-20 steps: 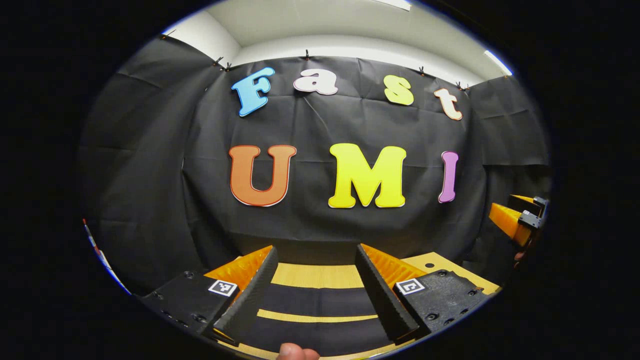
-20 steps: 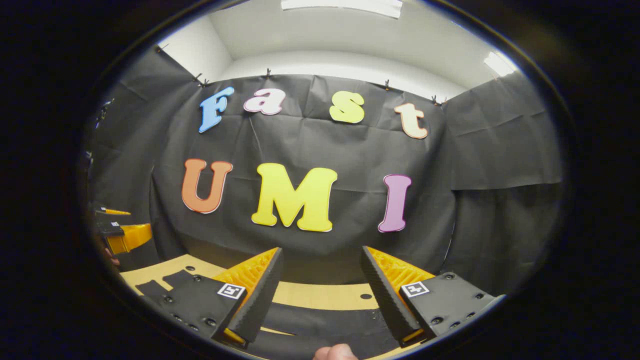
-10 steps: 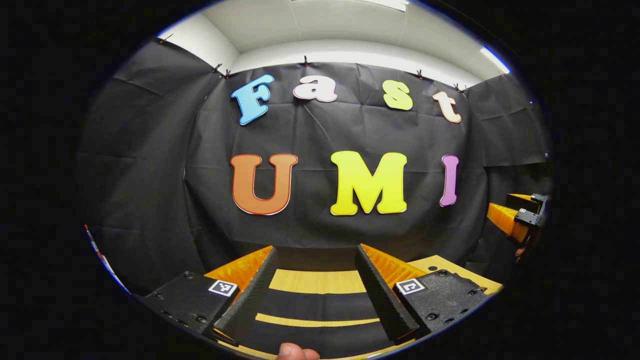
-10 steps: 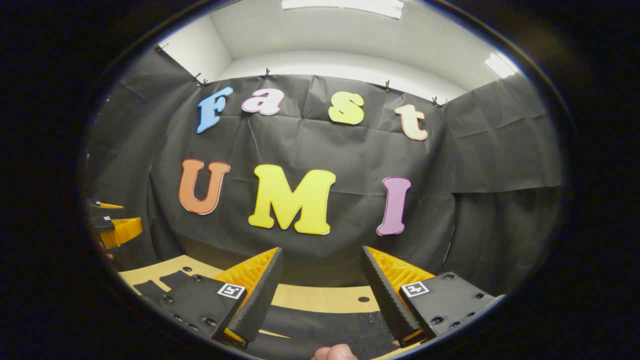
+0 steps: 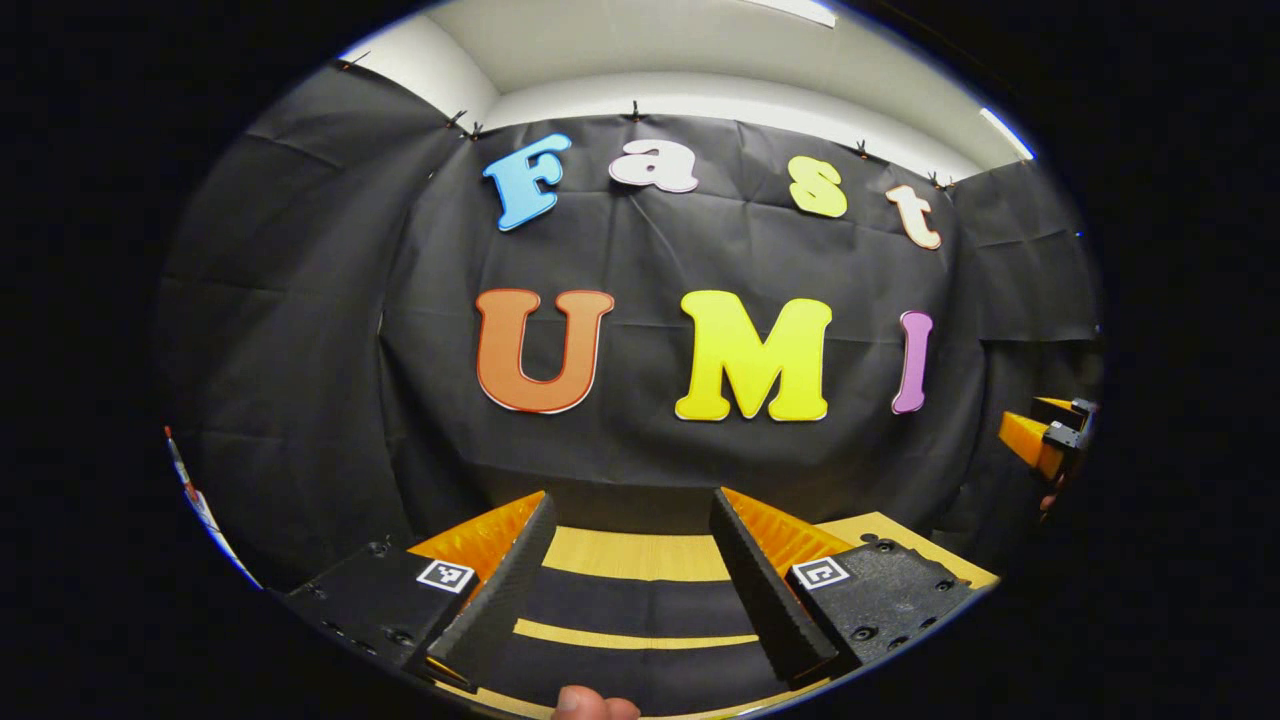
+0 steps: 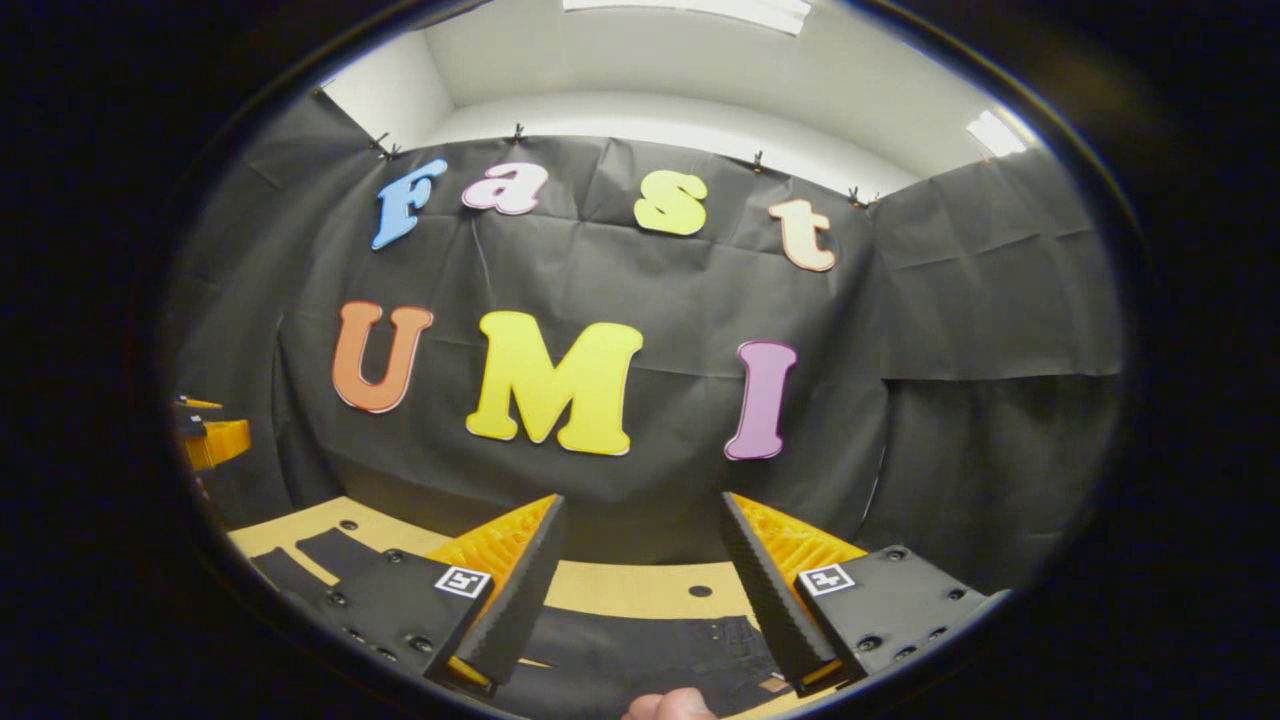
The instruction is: Grasp the waist and the cuffs of the jeans and fold them to make the two legs overlap; first hold the waist and fold one-third of the jeans toward the cuffs, then hold the cuffs and fold the remaining one-third in the same direction to finish folding.
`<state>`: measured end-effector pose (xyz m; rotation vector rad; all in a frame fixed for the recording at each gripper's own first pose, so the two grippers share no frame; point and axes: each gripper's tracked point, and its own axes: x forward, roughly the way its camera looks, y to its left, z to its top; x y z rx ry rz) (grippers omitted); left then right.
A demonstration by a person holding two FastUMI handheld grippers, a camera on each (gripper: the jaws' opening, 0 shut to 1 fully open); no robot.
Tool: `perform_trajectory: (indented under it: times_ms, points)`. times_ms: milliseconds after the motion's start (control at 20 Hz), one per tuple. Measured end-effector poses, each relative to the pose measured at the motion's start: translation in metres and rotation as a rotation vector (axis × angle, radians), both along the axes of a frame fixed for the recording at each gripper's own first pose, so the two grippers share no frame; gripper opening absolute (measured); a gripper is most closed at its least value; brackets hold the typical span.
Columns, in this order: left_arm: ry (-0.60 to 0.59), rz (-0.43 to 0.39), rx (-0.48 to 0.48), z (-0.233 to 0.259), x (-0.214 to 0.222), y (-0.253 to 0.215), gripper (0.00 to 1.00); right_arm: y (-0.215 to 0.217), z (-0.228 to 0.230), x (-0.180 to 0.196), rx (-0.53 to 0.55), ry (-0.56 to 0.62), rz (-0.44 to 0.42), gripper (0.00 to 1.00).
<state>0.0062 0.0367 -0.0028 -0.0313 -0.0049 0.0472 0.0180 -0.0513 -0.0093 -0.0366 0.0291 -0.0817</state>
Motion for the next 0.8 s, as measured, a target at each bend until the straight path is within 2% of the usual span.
perform_trajectory:
  times_ms: [100,150,350,500,600,800]
  points:
    - [0.002,0.016,0.012,-0.002,0.003,0.012,0.99,-0.018,-0.004,0.0,-0.014,0.015,-0.02,0.96]
    - [0.005,0.024,0.016,-0.001,0.005,0.019,0.99,-0.028,-0.007,0.0,-0.019,0.028,-0.023,0.92]
    - [0.078,0.1,-0.03,-0.023,0.005,0.057,0.99,-0.076,-0.036,0.004,0.003,0.114,-0.064,0.93]
    - [0.154,0.201,-0.123,-0.049,-0.002,0.081,0.99,-0.109,-0.067,0.013,0.034,0.178,-0.08,0.96]
    - [0.195,0.286,-0.189,-0.07,-0.006,0.093,0.98,-0.131,-0.085,0.017,0.018,0.214,-0.074,0.93]
    - [0.288,0.42,-0.351,-0.116,-0.028,0.116,0.98,-0.171,-0.126,0.01,0.066,0.315,-0.096,0.93]
